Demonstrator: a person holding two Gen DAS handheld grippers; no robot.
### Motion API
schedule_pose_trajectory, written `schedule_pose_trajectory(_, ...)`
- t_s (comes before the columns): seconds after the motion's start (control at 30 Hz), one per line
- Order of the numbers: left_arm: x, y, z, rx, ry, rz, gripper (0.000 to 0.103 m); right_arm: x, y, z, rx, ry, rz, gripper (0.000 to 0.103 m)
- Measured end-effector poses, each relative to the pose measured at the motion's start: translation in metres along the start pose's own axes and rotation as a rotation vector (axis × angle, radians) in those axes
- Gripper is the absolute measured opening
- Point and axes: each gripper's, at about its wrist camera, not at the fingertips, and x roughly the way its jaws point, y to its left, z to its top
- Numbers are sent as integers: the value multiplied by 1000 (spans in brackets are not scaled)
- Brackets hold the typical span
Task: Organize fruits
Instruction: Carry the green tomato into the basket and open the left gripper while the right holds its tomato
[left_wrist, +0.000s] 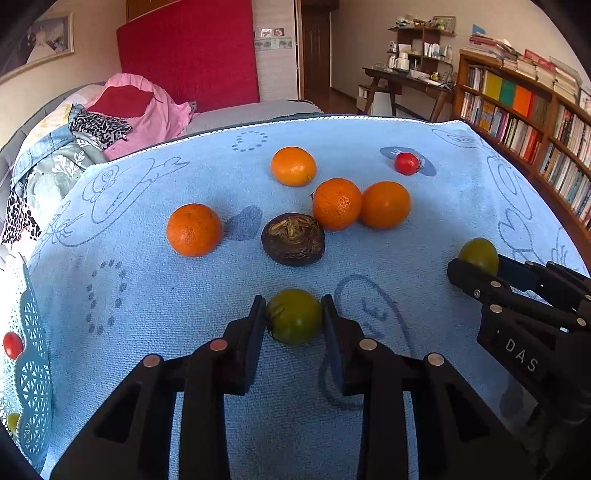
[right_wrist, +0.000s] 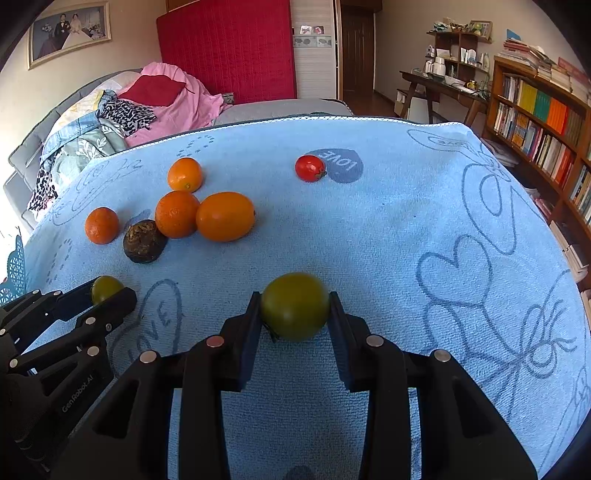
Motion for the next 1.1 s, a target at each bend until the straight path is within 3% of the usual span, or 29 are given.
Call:
schedule_pose_trajectory(0.43,-14,3,-1,-22,-22,39,30,-2,0,1,2,-8,0,36)
schedule_pose_trajectory(1.1,-78,28,-10,-68,-115,142,30,-17,15,-3,-23,-52,27,36)
